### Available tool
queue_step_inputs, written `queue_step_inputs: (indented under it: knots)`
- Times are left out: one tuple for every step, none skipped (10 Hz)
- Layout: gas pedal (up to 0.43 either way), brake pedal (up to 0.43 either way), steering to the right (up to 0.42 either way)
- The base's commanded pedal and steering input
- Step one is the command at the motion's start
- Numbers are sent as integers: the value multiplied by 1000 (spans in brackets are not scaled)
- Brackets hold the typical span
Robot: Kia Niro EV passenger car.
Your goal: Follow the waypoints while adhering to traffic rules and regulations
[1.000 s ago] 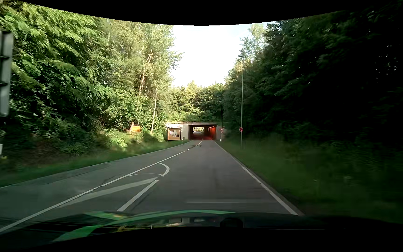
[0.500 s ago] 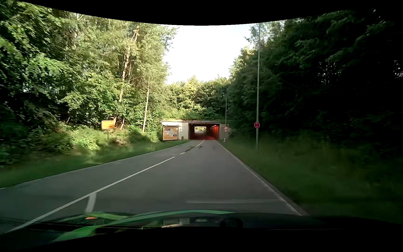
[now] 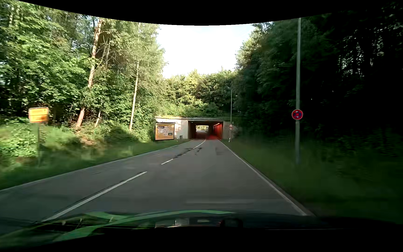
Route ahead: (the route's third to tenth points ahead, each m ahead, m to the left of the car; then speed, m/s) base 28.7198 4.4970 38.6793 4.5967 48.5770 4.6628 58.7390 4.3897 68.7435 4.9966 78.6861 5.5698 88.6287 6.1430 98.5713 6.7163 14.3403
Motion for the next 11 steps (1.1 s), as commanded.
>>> queue_step_inputs:
  knots:
    - [79,0,-8]
    - [79,0,-8]
    - [79,0,-7]
    - [79,0,-4]
    - [79,0,-3]
    - [79,0,-2]
    - [79,0,-3]
    - [79,0,-3]
    - [79,0,-3]
    - [79,0,-3]
    - [79,0,-2]
